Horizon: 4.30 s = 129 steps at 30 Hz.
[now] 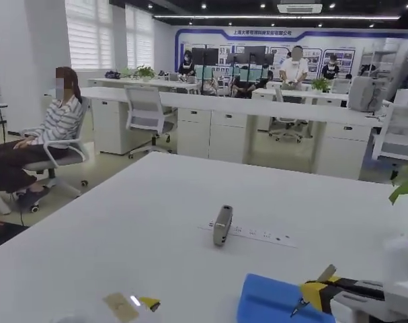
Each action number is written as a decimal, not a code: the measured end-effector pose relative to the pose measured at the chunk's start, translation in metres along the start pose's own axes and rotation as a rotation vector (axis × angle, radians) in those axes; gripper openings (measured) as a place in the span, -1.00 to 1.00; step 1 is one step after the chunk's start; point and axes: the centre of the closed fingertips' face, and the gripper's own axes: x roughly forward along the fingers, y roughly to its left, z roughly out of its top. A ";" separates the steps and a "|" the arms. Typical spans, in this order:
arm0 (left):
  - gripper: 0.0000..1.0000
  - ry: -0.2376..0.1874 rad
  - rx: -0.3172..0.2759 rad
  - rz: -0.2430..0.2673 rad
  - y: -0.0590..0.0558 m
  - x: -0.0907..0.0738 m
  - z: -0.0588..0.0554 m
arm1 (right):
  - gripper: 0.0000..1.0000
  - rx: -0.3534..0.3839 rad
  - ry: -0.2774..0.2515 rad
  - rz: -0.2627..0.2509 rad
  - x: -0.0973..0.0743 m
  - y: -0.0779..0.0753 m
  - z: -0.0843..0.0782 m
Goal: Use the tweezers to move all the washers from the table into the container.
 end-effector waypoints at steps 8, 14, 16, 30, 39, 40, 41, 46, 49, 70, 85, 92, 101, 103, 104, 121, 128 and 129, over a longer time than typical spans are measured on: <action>0.28 -0.113 -0.014 -0.168 -0.029 -0.001 0.046 | -0.96 -0.039 0.030 0.116 -0.020 0.042 -0.003; 0.01 -0.137 -0.106 -0.330 -0.045 0.003 0.064 | -0.96 -0.057 0.091 0.301 -0.031 0.081 -0.019; -0.19 -0.126 -0.126 -0.396 -0.052 0.004 0.066 | -0.96 -0.068 0.095 0.359 -0.034 0.094 -0.023; -0.75 -0.037 -0.075 -0.816 -0.107 -0.015 0.057 | -0.96 -0.180 0.207 0.583 -0.050 0.145 -0.043; -1.00 -0.058 0.016 -0.876 -0.113 -0.017 0.052 | -0.96 -0.210 0.236 0.623 -0.054 0.150 -0.049; -1.00 -0.068 0.026 -0.879 -0.113 -0.016 0.052 | -0.96 -0.206 0.224 0.619 -0.054 0.149 -0.049; -1.00 -0.072 0.031 -0.877 -0.112 -0.015 0.053 | -0.96 -0.204 0.214 0.619 -0.054 0.148 -0.048; -1.00 -0.090 0.046 -0.878 -0.108 -0.012 0.059 | -0.93 -0.199 0.152 0.604 -0.053 0.144 -0.042; -1.00 -0.099 0.050 -0.899 -0.105 -0.013 0.065 | -0.91 -0.182 0.142 0.603 -0.053 0.142 -0.041; -1.00 -0.166 0.033 -0.935 -0.093 -0.025 0.094 | -0.89 -0.075 0.094 0.573 -0.052 0.135 -0.057; -1.00 -0.151 0.012 -0.910 -0.082 -0.025 0.079 | -0.98 -0.159 0.156 0.569 -0.055 0.124 -0.059; -1.00 -0.041 0.117 -0.887 -0.080 -0.017 0.050 | -0.99 -0.298 0.304 0.546 -0.052 0.109 -0.080; -1.00 0.137 0.266 -0.880 -0.078 -0.009 0.010 | -1.00 -0.398 0.419 0.534 -0.050 0.102 -0.100; -1.00 0.174 0.304 -0.870 -0.078 -0.006 0.002 | -1.00 -0.416 0.437 0.530 -0.049 0.100 -0.103; -1.00 0.188 0.333 -0.865 -0.078 -0.003 -0.002 | -1.00 -0.429 0.450 0.527 -0.048 0.098 -0.105; -1.00 0.412 0.617 -0.706 -0.069 0.063 -0.078 | -1.00 -0.552 0.544 0.450 -0.020 0.062 -0.134; -1.00 0.428 0.648 -0.688 -0.067 0.091 -0.094 | -0.99 -0.543 0.573 0.403 -0.002 0.042 -0.154; -1.00 0.431 0.650 -0.689 -0.067 0.094 -0.095 | -0.99 -0.547 0.575 0.397 0.000 0.039 -0.157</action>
